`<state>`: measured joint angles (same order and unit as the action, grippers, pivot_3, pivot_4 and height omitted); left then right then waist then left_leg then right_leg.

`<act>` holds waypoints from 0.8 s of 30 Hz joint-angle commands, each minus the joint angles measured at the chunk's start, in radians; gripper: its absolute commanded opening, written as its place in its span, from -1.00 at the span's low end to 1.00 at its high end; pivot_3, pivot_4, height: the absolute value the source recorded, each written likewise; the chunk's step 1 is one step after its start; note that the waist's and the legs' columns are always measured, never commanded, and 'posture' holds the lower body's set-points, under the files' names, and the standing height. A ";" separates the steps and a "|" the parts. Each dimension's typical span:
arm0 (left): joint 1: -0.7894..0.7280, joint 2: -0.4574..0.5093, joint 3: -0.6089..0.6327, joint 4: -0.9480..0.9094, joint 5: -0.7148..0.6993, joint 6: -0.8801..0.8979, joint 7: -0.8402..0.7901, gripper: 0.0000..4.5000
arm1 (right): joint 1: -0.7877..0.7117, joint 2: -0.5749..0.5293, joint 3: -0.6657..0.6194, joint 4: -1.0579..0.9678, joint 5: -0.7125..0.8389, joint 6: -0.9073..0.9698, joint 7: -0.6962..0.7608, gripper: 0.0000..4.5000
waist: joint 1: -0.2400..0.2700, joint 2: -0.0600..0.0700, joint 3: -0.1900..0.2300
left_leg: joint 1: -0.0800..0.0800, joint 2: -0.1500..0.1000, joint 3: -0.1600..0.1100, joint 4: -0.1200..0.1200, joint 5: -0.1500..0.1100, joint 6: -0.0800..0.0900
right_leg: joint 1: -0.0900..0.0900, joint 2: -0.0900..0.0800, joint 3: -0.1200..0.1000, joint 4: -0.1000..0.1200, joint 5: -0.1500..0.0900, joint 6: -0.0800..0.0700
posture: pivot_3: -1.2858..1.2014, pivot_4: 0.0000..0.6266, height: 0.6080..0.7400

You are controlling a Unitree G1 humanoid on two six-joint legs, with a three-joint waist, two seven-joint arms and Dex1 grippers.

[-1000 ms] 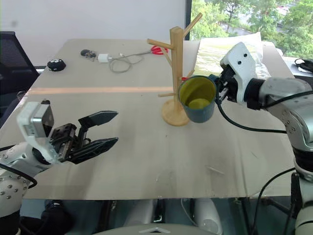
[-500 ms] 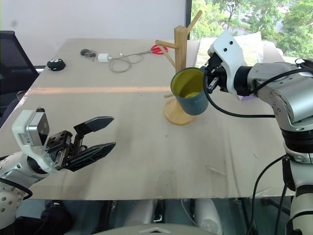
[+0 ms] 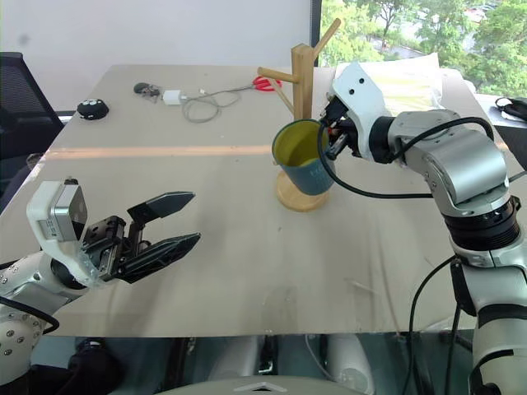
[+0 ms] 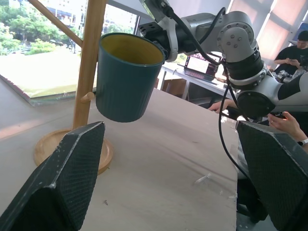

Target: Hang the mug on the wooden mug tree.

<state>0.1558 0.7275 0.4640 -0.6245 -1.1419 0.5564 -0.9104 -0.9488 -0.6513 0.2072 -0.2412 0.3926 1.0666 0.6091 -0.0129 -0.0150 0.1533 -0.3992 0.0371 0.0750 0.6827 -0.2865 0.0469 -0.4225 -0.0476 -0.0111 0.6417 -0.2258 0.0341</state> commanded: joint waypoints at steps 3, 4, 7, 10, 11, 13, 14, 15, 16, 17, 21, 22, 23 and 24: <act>-0.003 -0.004 0.016 -0.033 -0.016 -0.019 0.005 1.00 | 0.004 -0.017 0.009 -0.022 -0.035 -0.047 0.033 -0.18 | 0.000 0.000 0.000 | 0.000 0.000 0.000 0.000 0.000 0.000 | 0.000 0.000 0.000 0.000 0.000 0.000 | 0.03 -0.52 1.00; -0.001 -0.005 0.019 -0.034 -0.019 -0.019 0.005 1.00 | 0.008 -0.022 -0.005 -0.034 -0.029 -0.044 0.037 0.01 | 0.000 0.000 0.000 | 0.000 0.000 0.000 0.000 0.000 0.000 | 0.000 0.000 0.000 0.000 0.000 0.000 | 0.03 -0.52 1.00; 0.008 -0.006 0.032 -0.035 -0.027 -0.019 0.006 1.00 | 0.043 -0.049 -0.097 -0.101 0.036 -0.006 0.073 0.46 | 0.001 0.000 0.000 | 0.000 0.000 0.000 0.000 0.000 0.000 | 0.000 0.000 0.000 0.000 0.000 0.000 | 0.03 -0.52 1.00; 0.018 -0.008 0.035 -0.034 -0.028 -0.021 0.000 1.00 | 0.097 -0.080 -0.161 -0.162 0.081 0.001 0.098 0.46 | 0.002 0.000 0.000 | 0.000 0.000 -0.001 0.000 0.000 0.000 | 0.000 0.000 0.000 0.000 0.000 0.000 | 0.03 -0.52 1.00; 0.022 -0.009 0.033 -0.030 -0.023 -0.023 -0.005 1.00 | 0.134 -0.103 -0.189 -0.185 0.092 -0.019 0.116 0.46 | 0.002 0.000 0.000 | 0.000 0.000 0.000 0.000 0.000 0.000 | 0.000 0.000 0.000 0.000 0.000 0.000 | 0.03 -0.52 1.00; 0.030 -0.010 0.032 -0.014 -0.011 -0.025 -0.021 1.00 | 0.204 -0.141 -0.248 -0.224 0.112 -0.071 0.153 0.46 | 0.004 0.000 0.000 | 0.000 0.000 -0.001 0.000 0.000 0.001 | 0.000 -0.001 0.000 0.000 0.000 0.000 | 0.03 -0.52 1.00; 0.032 -0.009 0.032 -0.008 -0.009 -0.026 -0.026 1.00 | 0.224 -0.151 -0.265 -0.234 0.120 -0.087 0.163 0.46 | 0.004 0.000 0.000 | 0.000 0.000 -0.001 0.000 -0.001 0.001 | 0.000 -0.001 -0.001 -0.001 0.000 0.000 | 0.03 -0.52 1.00; 0.035 -0.007 0.032 -0.002 -0.004 -0.025 -0.028 1.00 | 0.251 -0.164 -0.292 -0.248 0.135 -0.100 0.179 0.46 | 0.003 0.000 0.000 | 0.000 0.000 0.000 0.000 -0.001 0.001 | 0.000 -0.001 0.000 -0.001 0.000 0.000 | 0.03 -0.52 1.00; 0.041 -0.004 0.031 0.012 0.011 -0.026 -0.033 1.00 | 0.300 -0.186 -0.333 -0.265 0.150 -0.114 0.202 0.46 | 0.002 0.000 0.000 | 0.000 0.000 0.000 0.000 -0.001 0.002 | 0.000 -0.001 0.000 -0.001 0.000 0.000 | 0.03 -0.52 1.00; 0.050 0.000 0.028 0.030 0.044 -0.034 -0.038 1.00 | 0.358 -0.208 -0.387 -0.280 0.173 -0.118 0.228 0.46 | 0.003 0.000 0.000 | 0.000 0.000 0.000 0.000 -0.002 0.003 | 0.000 0.000 0.000 -0.001 0.000 0.000 | 0.03 -0.52 1.00; 0.104 0.017 0.026 0.111 0.169 -0.065 -0.074 1.00 | 0.655 -0.272 -0.591 -0.316 0.187 -0.200 0.328 0.46 | 0.010 -0.001 0.000 | 0.001 0.000 0.000 0.000 -0.002 0.004 | 0.001 0.000 0.000 -0.001 0.000 0.000 | 0.03 -0.52 1.00; 0.119 0.024 0.029 0.129 0.178 -0.060 -0.086 1.00 | 0.723 -0.273 -0.638 -0.319 0.185 -0.221 0.350 0.46 | 0.004 -0.001 0.000 | 0.000 0.000 -0.001 -0.001 -0.002 0.004 | 0.001 0.000 0.000 -0.001 0.000 0.000 | 0.03 -0.52 1.00; 0.133 0.033 0.033 0.150 0.194 -0.057 -0.096 1.00 | 0.801 -0.265 -0.690 -0.324 0.180 -0.266 0.388 0.46 | 0.008 -0.003 -0.001 | 0.002 0.000 0.001 0.000 -0.002 0.004 | 0.001 0.001 0.001 -0.001 0.000 0.000 | 0.03 -0.52 1.00; 0.142 0.040 0.033 0.172 0.227 -0.066 -0.100 1.00 | 0.885 -0.250 -0.738 -0.330 0.156 -0.336 0.418 0.46 | 0.012 -0.005 -0.002 | 0.001 0.000 -0.002 -0.001 -0.003 0.004 | 0.002 0.001 -0.001 -0.001 0.000 0.000 | 0.03 -0.52 1.00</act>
<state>0.2896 0.7575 0.4732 -0.4774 -0.9472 0.5097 -0.9938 -0.0964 -0.9077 -0.4426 -0.5498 0.5683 0.8151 0.9797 -0.0014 -0.0196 0.1512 -0.3959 0.0375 0.0735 0.6818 -0.2892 0.0512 -0.4191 -0.0466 -0.0120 0.6405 -0.2266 0.0345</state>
